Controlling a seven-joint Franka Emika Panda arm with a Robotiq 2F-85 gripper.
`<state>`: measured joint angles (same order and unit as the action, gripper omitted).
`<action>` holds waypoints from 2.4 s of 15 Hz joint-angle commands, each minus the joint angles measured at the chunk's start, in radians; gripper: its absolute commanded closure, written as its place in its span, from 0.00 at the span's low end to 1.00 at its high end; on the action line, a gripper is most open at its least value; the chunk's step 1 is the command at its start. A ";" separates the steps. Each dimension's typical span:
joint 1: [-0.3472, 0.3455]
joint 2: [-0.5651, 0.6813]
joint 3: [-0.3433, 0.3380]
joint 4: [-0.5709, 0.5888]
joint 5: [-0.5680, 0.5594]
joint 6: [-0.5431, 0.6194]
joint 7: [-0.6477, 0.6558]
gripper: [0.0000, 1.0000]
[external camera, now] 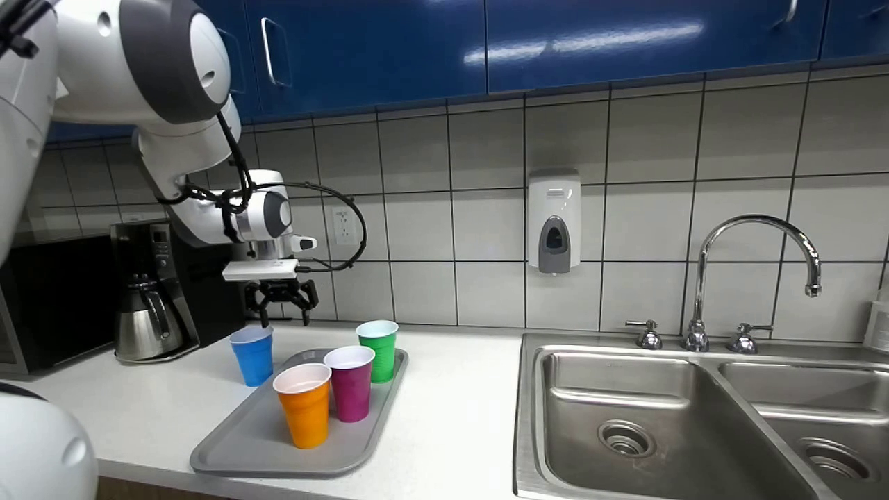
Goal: Put the purple, green and blue cups onto the tray
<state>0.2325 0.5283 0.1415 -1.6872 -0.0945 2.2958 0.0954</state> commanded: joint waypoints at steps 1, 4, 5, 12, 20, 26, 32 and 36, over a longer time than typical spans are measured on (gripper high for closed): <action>0.003 0.022 0.020 0.039 0.031 -0.020 -0.048 0.00; 0.016 0.036 0.026 0.043 0.029 -0.020 -0.055 0.00; 0.017 0.045 0.030 0.049 0.033 -0.028 -0.061 0.00; 0.029 0.118 0.027 0.095 0.032 -0.038 -0.067 0.00; 0.027 0.150 0.035 0.122 0.042 -0.041 -0.083 0.51; 0.021 0.154 0.051 0.118 0.064 -0.051 -0.101 0.97; 0.013 0.139 0.069 0.111 0.098 -0.062 -0.138 1.00; 0.000 0.110 0.073 0.102 0.119 -0.047 -0.168 1.00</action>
<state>0.2583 0.6684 0.1965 -1.5893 -0.0059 2.2746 -0.0256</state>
